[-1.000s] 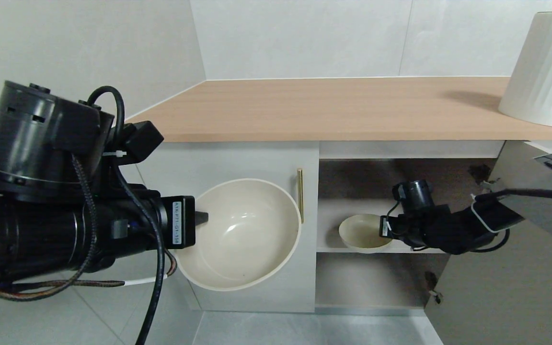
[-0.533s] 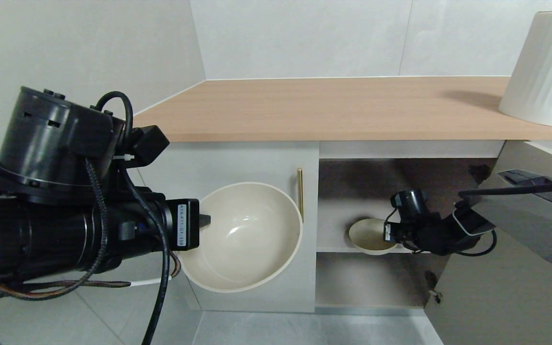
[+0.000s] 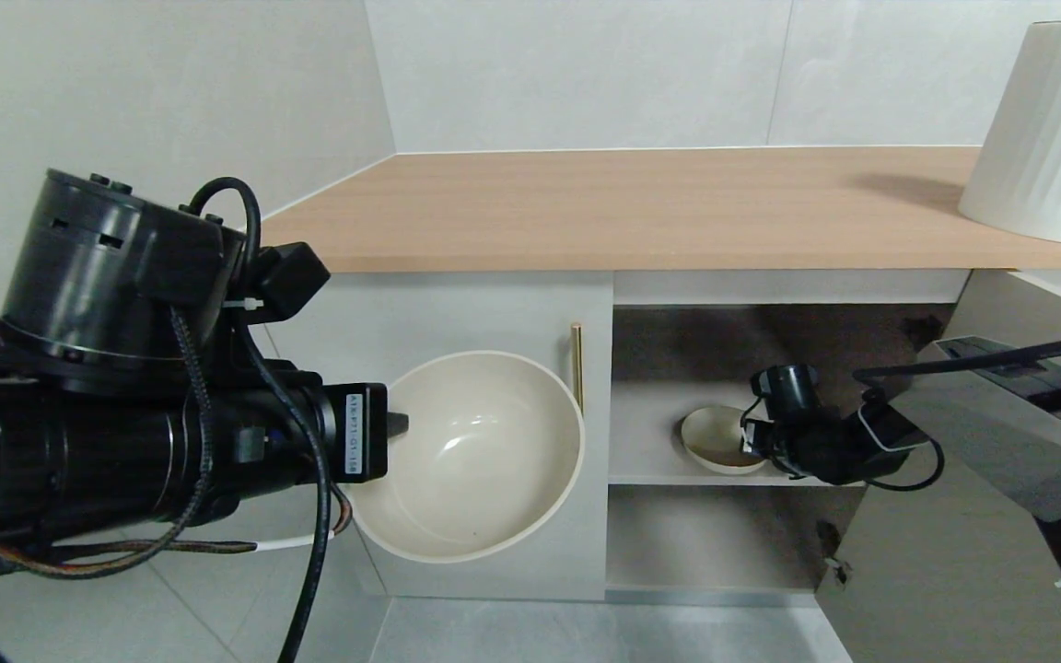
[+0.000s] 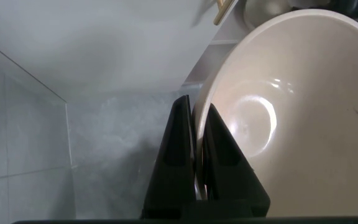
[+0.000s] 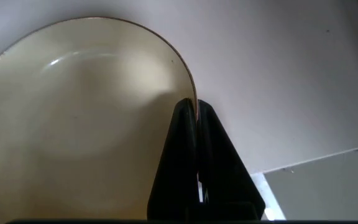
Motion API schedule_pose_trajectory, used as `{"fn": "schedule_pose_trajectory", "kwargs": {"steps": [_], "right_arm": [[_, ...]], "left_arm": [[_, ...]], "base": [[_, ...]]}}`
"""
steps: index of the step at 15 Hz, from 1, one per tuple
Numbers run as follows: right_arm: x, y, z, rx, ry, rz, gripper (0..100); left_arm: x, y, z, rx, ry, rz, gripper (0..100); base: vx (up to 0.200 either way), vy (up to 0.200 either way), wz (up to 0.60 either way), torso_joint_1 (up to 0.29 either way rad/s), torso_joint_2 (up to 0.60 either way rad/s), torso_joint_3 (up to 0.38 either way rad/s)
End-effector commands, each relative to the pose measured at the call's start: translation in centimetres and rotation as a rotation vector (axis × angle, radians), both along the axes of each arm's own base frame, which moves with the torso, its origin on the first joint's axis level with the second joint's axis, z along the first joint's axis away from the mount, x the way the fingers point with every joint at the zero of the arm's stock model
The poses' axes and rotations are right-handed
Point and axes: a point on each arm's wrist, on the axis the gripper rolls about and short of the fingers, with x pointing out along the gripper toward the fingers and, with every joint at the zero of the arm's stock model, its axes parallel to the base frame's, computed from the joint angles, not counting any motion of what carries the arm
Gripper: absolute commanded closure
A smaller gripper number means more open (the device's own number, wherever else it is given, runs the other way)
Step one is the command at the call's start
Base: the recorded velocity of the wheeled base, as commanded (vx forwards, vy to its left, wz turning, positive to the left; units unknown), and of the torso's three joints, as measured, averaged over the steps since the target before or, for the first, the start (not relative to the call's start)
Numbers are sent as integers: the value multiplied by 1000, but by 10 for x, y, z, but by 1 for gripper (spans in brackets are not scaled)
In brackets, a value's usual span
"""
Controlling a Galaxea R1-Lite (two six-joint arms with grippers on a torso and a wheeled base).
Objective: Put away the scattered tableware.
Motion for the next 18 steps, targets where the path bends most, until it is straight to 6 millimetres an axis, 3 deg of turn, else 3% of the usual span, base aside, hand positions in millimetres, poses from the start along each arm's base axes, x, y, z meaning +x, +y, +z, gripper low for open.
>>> {"fn": "schedule_pose_trajectory", "kwargs": {"steps": [1, 8, 9, 14, 16, 18], "right_arm": [[2, 0, 1, -1, -9, -8, 100], [4, 1, 4, -1, -30, -12, 100], [4, 1, 4, 0, -30, -9, 0], [2, 3, 9, 9, -38, -10, 0], [-6, 6, 23, 27, -51, -6, 0], [-30, 17, 51, 53, -57, 50, 0]], "left_arm": [[0, 0, 0, 0, 0, 0, 100], [1, -1, -1, 3, 4, 0, 100], [1, -1, -1, 3, 4, 0, 100], [1, -1, -1, 3, 4, 0, 100], [2, -2, -2, 5, 8, 0, 100], [5, -6, -10, 28, 34, -10, 100]], "base": [[0, 0, 0, 0, 0, 0], [0, 0, 0, 0, 0, 0], [0, 0, 0, 0, 0, 0], [0, 0, 0, 0, 0, 0], [0, 0, 0, 0, 0, 0], [0, 0, 0, 0, 0, 0]]}}
